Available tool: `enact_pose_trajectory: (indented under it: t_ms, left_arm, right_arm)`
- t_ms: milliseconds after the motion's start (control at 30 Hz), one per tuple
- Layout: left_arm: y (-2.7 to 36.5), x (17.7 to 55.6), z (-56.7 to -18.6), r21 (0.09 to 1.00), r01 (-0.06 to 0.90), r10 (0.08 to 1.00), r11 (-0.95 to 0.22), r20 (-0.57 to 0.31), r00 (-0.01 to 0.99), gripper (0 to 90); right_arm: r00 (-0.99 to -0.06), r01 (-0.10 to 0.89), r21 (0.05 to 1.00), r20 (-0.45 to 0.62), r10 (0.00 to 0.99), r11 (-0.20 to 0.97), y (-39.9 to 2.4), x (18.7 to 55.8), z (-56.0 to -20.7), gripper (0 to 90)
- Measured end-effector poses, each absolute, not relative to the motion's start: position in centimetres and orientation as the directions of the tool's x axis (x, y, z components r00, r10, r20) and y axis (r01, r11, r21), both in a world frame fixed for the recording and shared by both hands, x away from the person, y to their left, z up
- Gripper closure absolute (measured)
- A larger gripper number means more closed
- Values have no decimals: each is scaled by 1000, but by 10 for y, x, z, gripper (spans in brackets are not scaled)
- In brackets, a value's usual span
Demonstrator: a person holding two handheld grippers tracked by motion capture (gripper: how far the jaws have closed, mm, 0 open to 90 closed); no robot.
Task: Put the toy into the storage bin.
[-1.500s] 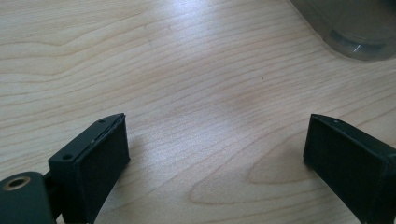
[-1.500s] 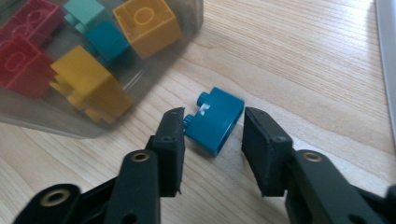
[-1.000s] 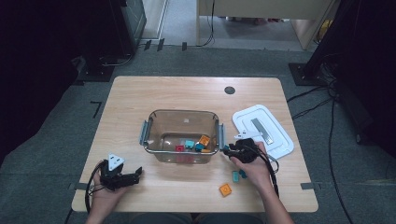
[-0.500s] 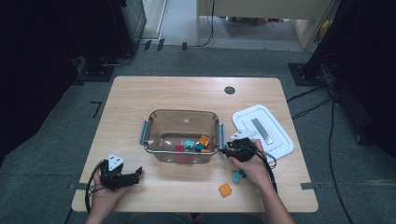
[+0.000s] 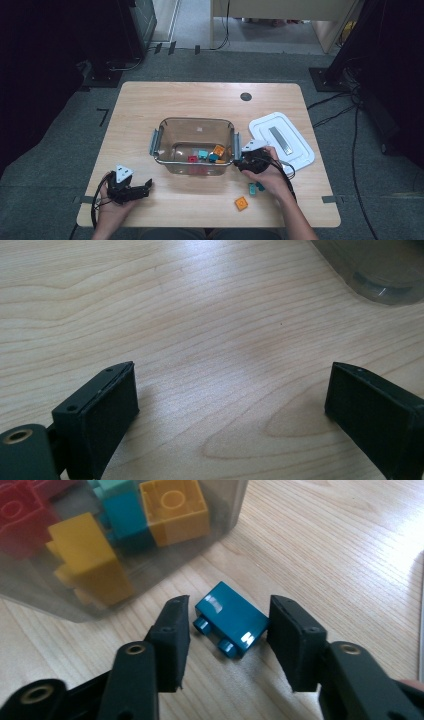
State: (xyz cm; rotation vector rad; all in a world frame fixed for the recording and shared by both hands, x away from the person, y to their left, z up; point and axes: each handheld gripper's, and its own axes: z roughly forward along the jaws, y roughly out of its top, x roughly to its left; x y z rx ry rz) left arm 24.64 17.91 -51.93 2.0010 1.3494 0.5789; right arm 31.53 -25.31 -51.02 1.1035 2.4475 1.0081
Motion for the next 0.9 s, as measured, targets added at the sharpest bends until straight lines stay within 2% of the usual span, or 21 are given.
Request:
enact_pose_trajectory:
  t_ms: [167,500,567,700,900]
  left_arm:
    - [179,246,-519,721,641,927,-263,4,375,66]
    - [179,246,-519,720,642,927,-264,5,375,66]
    - [179,246,-519,720,642,927,-263,4,375,66]
    - [179,246,-519,721,641,927,-263,4,375,66]
    - [179,246,-519,721,641,927,-262,4,375,66]
  right_arm:
    - [-699,529,701,38,715,479,-255,307,-509,622]
    - [-677,541,715,58,733,443,-256,304,-511,587]
    - [-686,534,709,46,726,460,-252,304,-513,596]
    - [-678,537,705,33,734,464,-251,303,-512,671]
    - [-664,554,698,41,746,455,-261,301,-508,676]
